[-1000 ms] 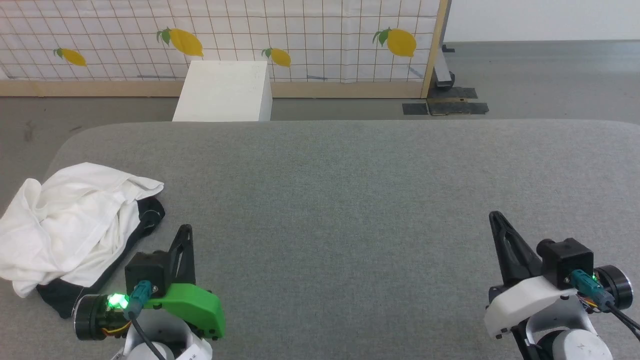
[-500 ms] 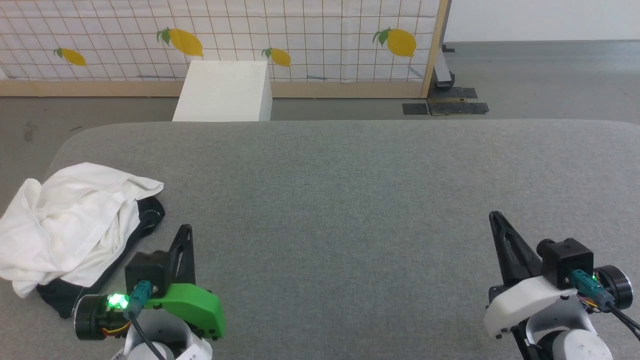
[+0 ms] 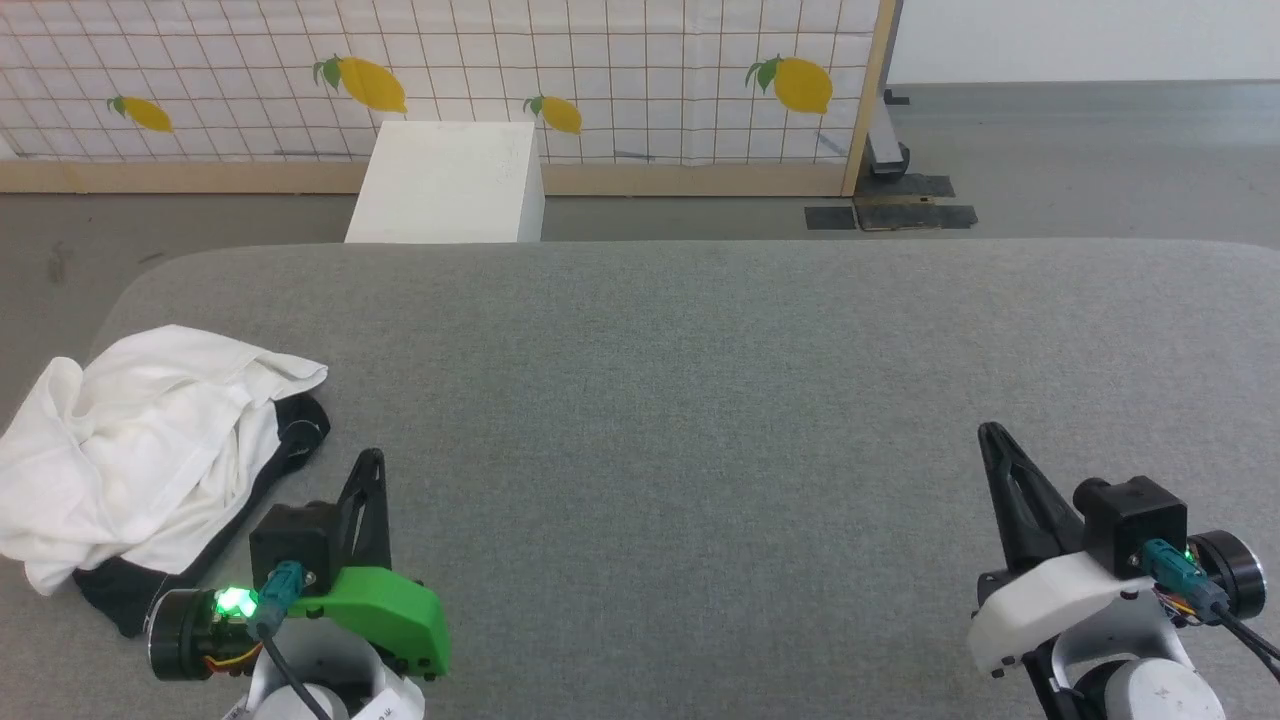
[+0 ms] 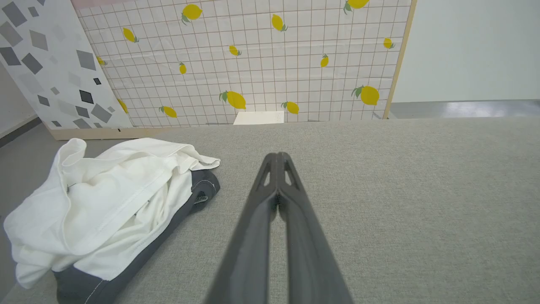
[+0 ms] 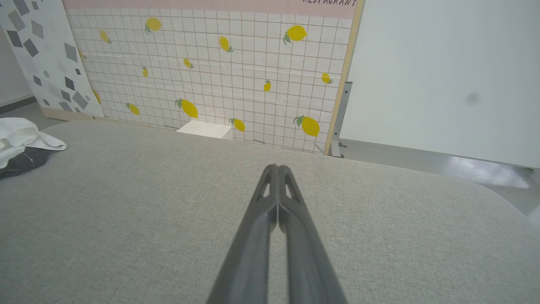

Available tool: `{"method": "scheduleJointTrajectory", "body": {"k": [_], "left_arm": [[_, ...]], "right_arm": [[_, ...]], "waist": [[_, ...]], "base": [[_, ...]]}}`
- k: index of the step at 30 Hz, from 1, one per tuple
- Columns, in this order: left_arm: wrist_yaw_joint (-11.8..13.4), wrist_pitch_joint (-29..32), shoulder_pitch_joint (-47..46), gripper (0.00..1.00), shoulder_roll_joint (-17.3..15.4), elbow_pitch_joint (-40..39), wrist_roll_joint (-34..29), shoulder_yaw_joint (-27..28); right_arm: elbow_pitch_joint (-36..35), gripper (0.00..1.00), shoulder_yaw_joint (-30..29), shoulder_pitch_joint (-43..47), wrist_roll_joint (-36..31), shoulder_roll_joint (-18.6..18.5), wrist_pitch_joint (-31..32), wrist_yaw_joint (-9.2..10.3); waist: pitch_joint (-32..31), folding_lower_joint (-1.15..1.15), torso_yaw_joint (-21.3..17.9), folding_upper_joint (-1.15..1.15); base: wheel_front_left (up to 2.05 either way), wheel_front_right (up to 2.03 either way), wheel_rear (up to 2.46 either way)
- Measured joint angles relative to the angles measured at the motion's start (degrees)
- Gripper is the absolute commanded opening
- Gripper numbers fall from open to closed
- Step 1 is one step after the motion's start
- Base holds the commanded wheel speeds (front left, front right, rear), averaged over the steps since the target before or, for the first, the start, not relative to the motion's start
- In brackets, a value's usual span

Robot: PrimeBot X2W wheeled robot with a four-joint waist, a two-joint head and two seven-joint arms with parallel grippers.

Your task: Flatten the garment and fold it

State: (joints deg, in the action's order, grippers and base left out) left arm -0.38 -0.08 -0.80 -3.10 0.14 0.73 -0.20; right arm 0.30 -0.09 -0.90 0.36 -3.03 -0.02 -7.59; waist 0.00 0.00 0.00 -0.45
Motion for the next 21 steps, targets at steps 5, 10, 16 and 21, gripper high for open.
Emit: {"method": "scheduleJointTrajectory", "body": {"k": [5,10,16,21], "left_arm": [[0.00,0.00,0.00,0.00,0.00,0.00,0.00,0.02],[0.01,0.00,0.00,0.00,0.00,0.00,0.00,0.00],[0.00,0.00,0.00,0.00,0.00,0.00,0.00,0.02],[0.01,0.00,0.00,0.00,0.00,0.00,0.00,0.00]], "right_arm": [[0.00,0.00,0.01,0.00,0.00,0.00,0.00,0.00],[0.00,0.00,0.00,0.00,0.00,0.00,0.00,0.00],[0.00,0.00,0.02,0.00,0.00,0.00,0.00,0.00],[0.00,0.00,0.00,0.00,0.00,0.00,0.00,0.00]], "waist": [[0.00,0.00,0.00,0.00],[0.00,0.00,0.00,0.00],[0.00,0.00,0.00,0.00],[0.00,0.00,0.00,0.00]], "base": [[0.00,0.00,0.00],[0.00,0.00,0.00],[0.00,0.00,0.00],[0.00,0.00,0.00]]}}
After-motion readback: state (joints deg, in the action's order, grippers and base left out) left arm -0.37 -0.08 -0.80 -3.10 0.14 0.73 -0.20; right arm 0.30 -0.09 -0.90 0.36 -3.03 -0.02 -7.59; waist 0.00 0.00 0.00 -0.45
